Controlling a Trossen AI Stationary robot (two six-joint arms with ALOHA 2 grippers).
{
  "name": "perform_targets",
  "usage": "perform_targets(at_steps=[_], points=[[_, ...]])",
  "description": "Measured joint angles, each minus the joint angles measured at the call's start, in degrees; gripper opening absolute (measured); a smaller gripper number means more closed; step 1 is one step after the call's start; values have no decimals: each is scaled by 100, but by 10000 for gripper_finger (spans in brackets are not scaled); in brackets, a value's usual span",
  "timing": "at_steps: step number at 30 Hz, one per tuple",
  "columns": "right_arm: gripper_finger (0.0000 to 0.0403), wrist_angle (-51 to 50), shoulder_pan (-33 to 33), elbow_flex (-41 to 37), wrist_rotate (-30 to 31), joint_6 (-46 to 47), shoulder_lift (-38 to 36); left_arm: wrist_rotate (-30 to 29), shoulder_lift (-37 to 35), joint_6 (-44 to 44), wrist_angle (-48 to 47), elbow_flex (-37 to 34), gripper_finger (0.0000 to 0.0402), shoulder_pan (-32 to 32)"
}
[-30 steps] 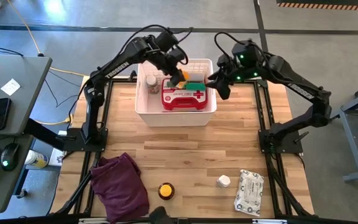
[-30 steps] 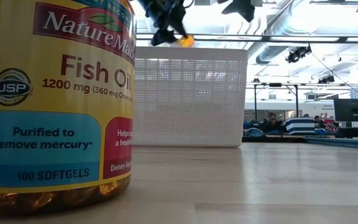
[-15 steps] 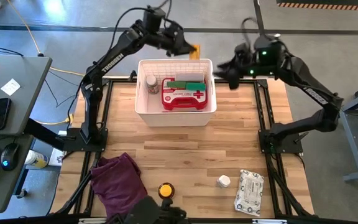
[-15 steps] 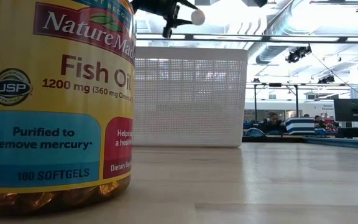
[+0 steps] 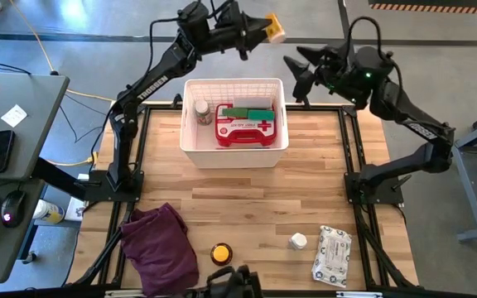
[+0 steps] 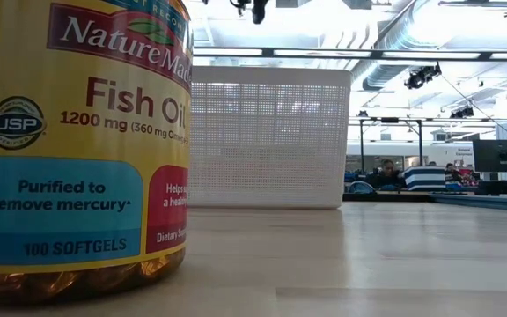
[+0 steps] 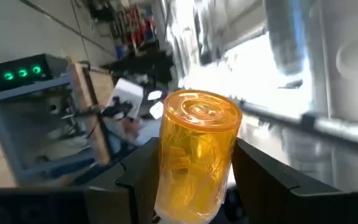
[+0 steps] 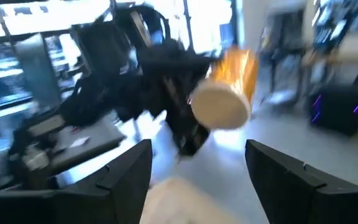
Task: Pick & place medical supplies in basket/bin
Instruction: Put the orange pill bottle into the white bin
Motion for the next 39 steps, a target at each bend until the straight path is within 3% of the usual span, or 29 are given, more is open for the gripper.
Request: perform_targets(at_steps=[5,9,15,24,39], points=[[253,671,368,2,950,-1568,34,-771,0,-614,121,-4,218,-247],[253,850,468,4,1339,-2326,113,-1178,-2,-1147,505,-3,218,-499],[269,1043,462,4,1566,-2440,213,-1598,-2,-1472,537,-4,218,-813],[301,1258,458,4,1589,-2614,213,-1614,-2,-1404,529,-4,218,-867],[303,1296,464,4,1566,-2217,380,-1609,-2,-1106,531,-4,218,-1018]])
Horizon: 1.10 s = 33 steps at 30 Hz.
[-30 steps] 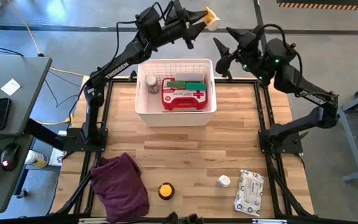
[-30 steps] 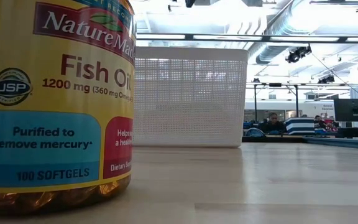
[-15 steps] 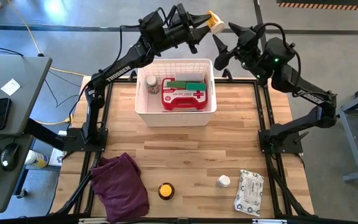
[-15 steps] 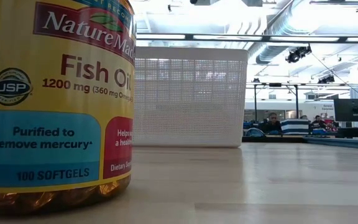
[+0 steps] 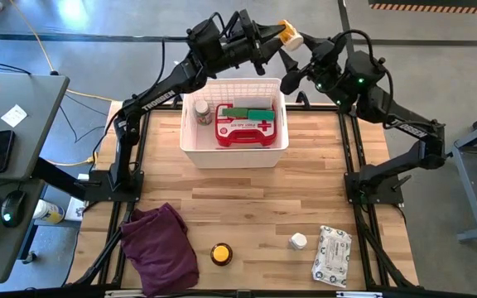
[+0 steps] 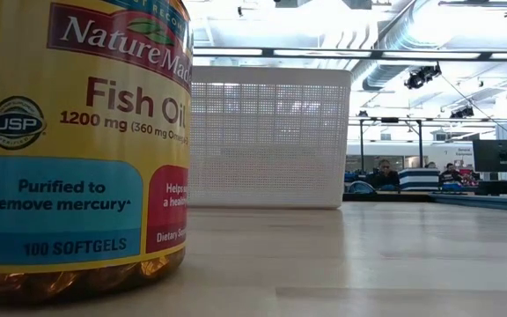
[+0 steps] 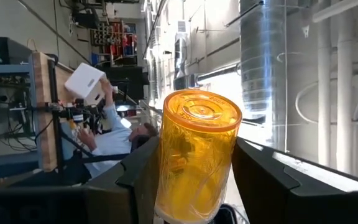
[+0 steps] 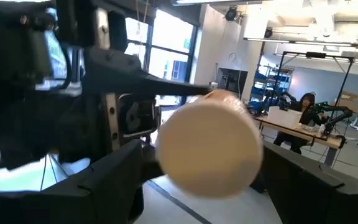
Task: Pick & place medical supplies in basket/bin
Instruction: Put the orange pill bottle into the white bin
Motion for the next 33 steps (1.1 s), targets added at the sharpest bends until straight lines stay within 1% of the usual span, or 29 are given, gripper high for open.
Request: perform_targets(at_steps=[5,11,15,23,26,30,33], points=[[303,168,15,0,40,-24,-14,61,0,112,-2,0,218,11],[299,260,134,0,331,-152,-16,112,2,123,-2,0,218,7],[281,257,151,0,330,-147,-16,130,4,123,-2,2,218,7],[217,257,151,-1,334,-143,-16,244,4,252,2,2,218,9],[200,255,153,0,325,-141,-18,255,4,252,7,2,218,11],[196,255,153,0,326,-138,-20,322,4,252,10,2,218,11],[205,255,153,0,327,-141,-20,436,4,335,11,2,218,18]])
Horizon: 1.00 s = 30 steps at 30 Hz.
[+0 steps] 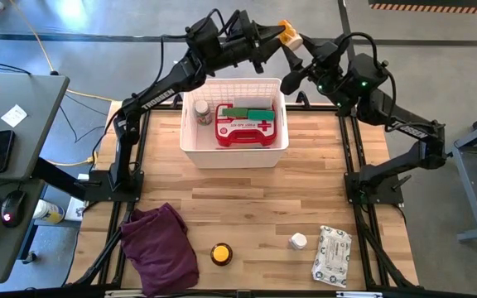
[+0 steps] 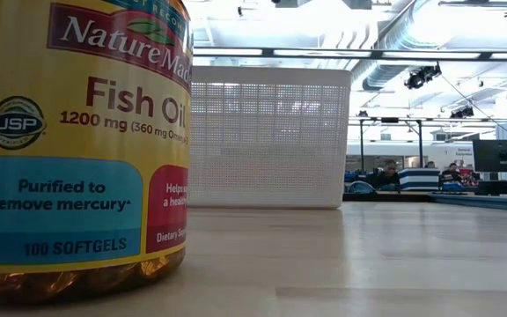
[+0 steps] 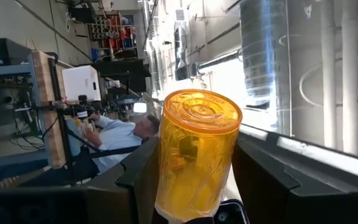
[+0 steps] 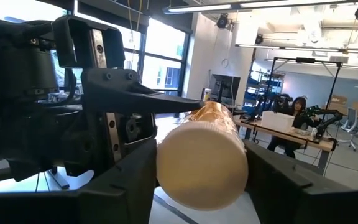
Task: Pick & place medical supplies in basket/bin
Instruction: Put the orange pill bottle into the white bin
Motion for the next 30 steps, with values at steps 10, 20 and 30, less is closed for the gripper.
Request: perform_targets(at_steps=[10,20,30], points=[[200,-29,10,-1,87,-8,-29,624,0,1328,17,7,218,35],[199,-83,98,-10,139,-138,-151,1617,0,1803,1,9,218,242],[198,-176,131,-3,459,-183,-475,3275,7,2684,-26,4,218,679]])
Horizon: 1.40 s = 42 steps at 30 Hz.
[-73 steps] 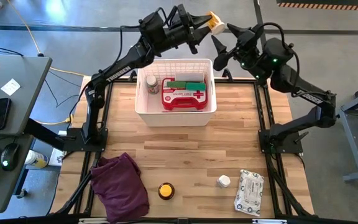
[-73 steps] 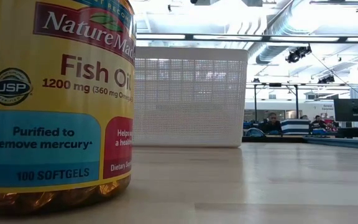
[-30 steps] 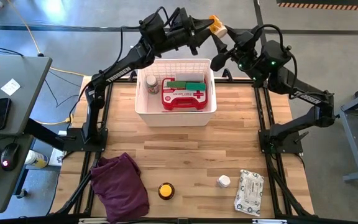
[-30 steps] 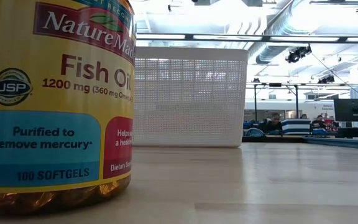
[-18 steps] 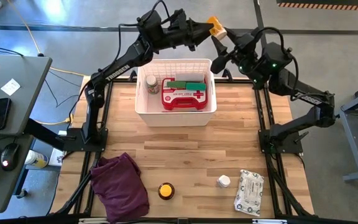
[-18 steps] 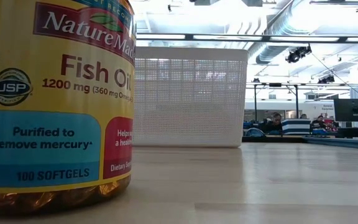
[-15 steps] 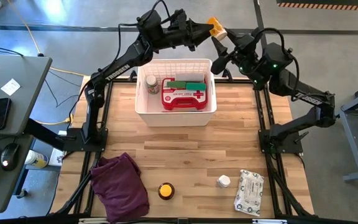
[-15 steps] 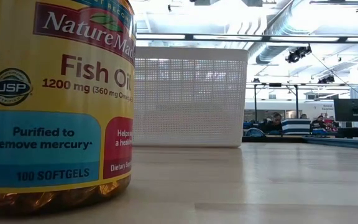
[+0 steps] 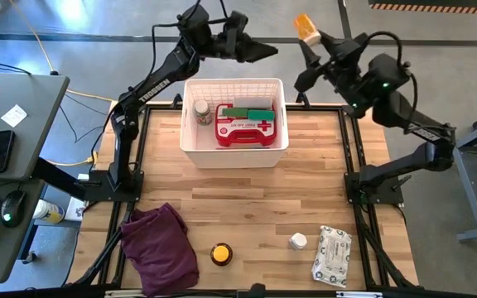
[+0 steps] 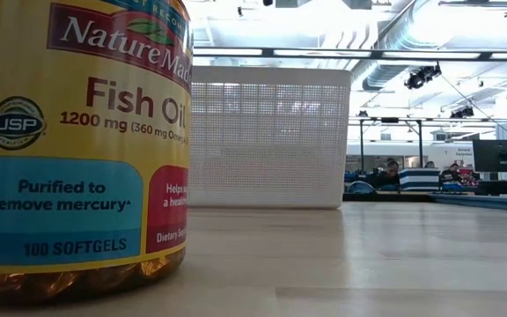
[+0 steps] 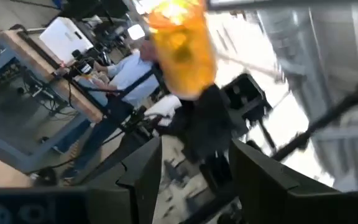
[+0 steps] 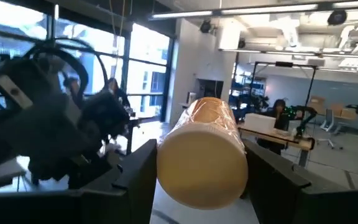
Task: Pick & place medical supplies in basket/bin
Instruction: Put the orange pill bottle into the white bin
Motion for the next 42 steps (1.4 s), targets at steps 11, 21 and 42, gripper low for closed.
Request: perform_targets(at_steps=[11,21,42], points=[[198,-2991,-187,2,-1491,3245,-452,86,-262,4720,-1044,-4,218,96],[198,-4461,-741,0,-3422,4447,158,-1872,-587,7362,-3584,2,218,-158],[197,-2939,-1205,2,-5300,4411,2929,-4829,-1916,8165,-5433,15,218,-161]])
